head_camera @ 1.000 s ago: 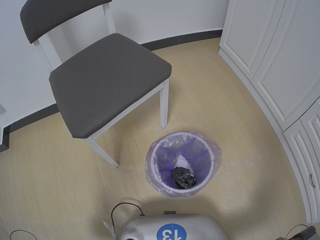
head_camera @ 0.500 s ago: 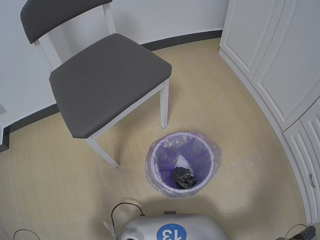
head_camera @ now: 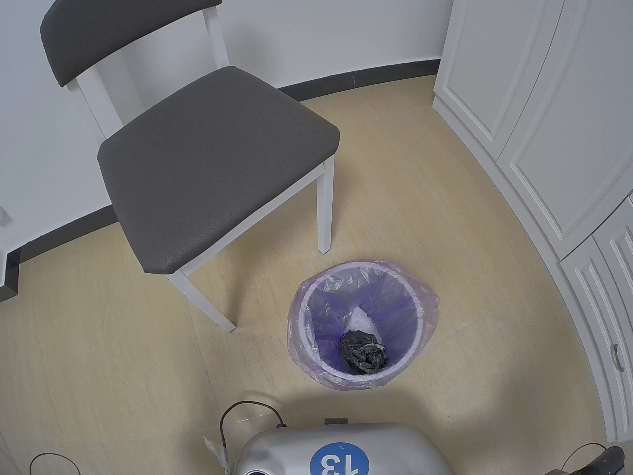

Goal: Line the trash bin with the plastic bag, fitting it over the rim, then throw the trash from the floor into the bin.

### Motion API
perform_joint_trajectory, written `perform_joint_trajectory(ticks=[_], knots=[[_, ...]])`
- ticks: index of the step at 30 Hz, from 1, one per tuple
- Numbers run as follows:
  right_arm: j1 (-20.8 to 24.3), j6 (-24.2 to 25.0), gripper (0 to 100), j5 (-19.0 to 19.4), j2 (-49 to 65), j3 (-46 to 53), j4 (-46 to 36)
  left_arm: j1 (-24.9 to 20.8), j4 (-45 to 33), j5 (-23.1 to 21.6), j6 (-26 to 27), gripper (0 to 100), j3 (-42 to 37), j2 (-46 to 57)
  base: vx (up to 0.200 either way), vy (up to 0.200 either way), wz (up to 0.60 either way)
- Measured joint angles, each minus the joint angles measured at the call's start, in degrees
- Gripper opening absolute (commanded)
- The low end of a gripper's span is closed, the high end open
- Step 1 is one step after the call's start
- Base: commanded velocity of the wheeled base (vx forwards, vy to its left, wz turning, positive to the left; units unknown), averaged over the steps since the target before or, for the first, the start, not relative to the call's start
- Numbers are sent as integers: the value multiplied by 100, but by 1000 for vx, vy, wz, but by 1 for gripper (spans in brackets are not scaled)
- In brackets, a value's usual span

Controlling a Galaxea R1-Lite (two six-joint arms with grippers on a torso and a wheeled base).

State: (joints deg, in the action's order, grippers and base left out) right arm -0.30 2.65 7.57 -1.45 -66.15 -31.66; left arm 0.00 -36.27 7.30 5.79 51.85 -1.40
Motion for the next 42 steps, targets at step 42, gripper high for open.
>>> perform_joint_trajectory(ticks=[42], knots=[[12, 90, 100, -568, 71, 5683, 3981, -7, 3195, -183, -315, 100, -3390, 66, 0, 0, 0]])
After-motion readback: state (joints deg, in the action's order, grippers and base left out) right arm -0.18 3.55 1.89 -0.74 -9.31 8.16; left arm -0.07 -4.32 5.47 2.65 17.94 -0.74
